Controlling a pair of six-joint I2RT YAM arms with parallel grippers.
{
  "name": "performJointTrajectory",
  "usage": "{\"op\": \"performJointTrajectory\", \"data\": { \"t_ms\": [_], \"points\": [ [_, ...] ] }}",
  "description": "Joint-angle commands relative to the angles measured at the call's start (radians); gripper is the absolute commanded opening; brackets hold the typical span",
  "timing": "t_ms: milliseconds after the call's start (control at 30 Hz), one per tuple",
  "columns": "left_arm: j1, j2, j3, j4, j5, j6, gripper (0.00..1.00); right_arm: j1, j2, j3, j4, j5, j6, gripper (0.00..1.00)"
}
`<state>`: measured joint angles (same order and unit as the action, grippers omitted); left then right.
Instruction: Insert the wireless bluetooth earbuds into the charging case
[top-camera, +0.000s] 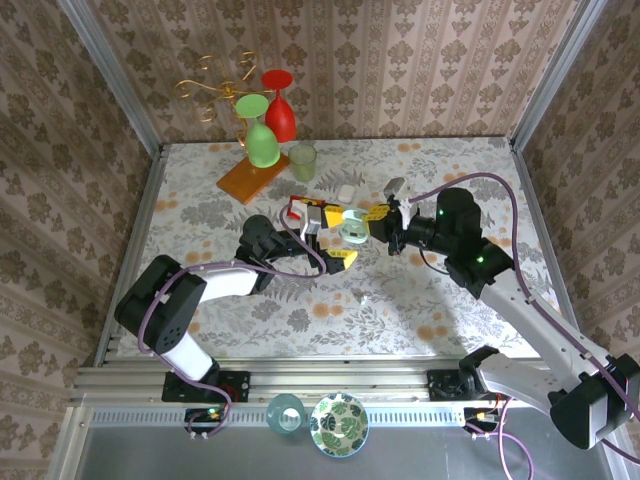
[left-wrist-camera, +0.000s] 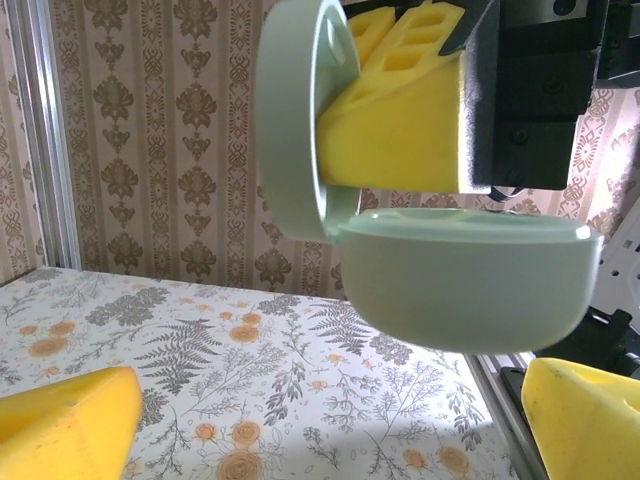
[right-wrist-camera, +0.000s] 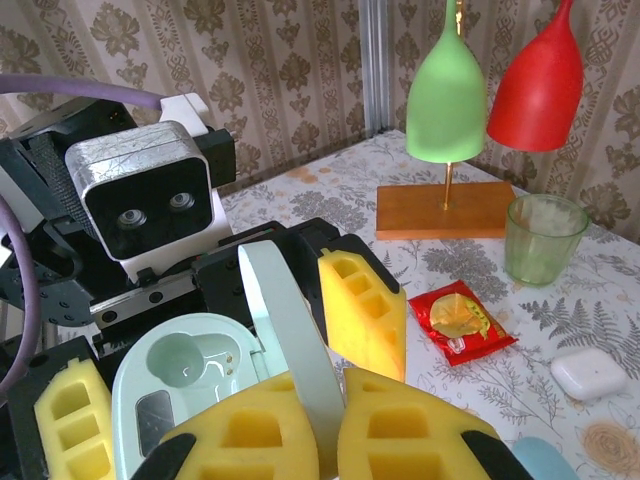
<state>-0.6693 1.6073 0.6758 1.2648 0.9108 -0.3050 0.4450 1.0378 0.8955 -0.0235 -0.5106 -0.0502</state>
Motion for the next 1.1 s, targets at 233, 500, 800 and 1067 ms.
{"op": "performJointTrajectory", "data": {
  "t_ms": [233, 500, 800, 1067],
  "points": [
    [-0.027, -0.046, 0.010, 0.023, 0.057, -0.021, 0.88, 0.024, -0.013, -0.006, 0.001, 0.035, -0.094, 0.00],
    [-0.029, -0.069, -0.010, 0.020, 0.073, -0.046, 0.77, 0.024, -0.005, -0.003, -0.043, 0.035, -0.156, 0.00],
    [-0.026, -0.068, -0.008, 0.021, 0.078, -0.045, 0.67, 0.024, -0.002, 0.008, -0.085, 0.020, -0.176, 0.00],
    [-0.026, -0.060, -0.010, 0.021, 0.076, -0.047, 0.62, 0.024, -0.008, -0.006, -0.035, 0.001, -0.142, 0.00]
  ]
}}
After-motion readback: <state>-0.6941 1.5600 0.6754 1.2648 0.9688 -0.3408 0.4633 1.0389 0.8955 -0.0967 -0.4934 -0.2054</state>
